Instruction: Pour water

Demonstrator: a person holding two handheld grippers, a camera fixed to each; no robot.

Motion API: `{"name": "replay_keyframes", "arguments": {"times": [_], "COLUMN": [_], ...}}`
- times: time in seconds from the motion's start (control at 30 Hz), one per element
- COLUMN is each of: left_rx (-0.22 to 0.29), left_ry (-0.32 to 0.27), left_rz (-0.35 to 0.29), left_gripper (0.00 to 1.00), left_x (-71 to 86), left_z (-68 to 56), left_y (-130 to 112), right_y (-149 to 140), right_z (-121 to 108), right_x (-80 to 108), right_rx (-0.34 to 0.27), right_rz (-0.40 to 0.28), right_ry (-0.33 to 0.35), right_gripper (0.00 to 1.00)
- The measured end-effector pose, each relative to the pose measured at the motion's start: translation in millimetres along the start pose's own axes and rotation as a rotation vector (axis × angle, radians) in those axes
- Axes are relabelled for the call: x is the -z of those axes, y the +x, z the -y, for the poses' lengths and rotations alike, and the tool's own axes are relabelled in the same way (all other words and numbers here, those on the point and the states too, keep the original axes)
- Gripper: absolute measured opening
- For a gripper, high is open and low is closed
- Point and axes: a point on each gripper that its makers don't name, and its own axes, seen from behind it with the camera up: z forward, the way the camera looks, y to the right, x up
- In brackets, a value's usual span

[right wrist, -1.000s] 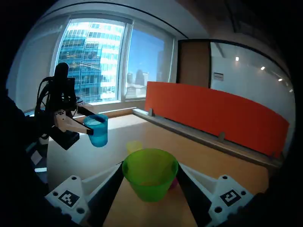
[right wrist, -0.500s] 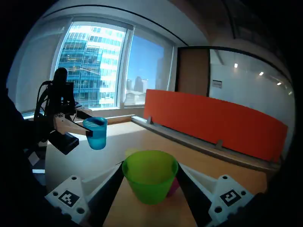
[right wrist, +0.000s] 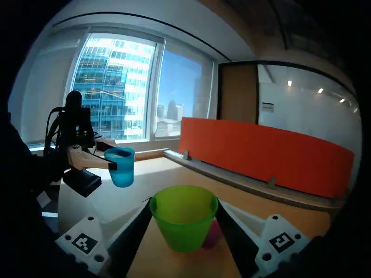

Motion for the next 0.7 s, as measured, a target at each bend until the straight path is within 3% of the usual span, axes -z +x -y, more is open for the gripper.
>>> {"name": "replay_keyframes", "arguments": {"times": [0.7], "left_rx": [-0.115], "left_ry": [0.055], "left_rz": [-0.041], "left_gripper": [0.87], "left_x": [3.6], "left_z": [8.2], "left_y": [26.6], "right_y": [6.0], "right_z": [27.9], "right_x": [-22.0], "right_rx": [-0.023], "right_rz": [-0.032], "right_ry": [0.079], "right_gripper": [0.92]}}
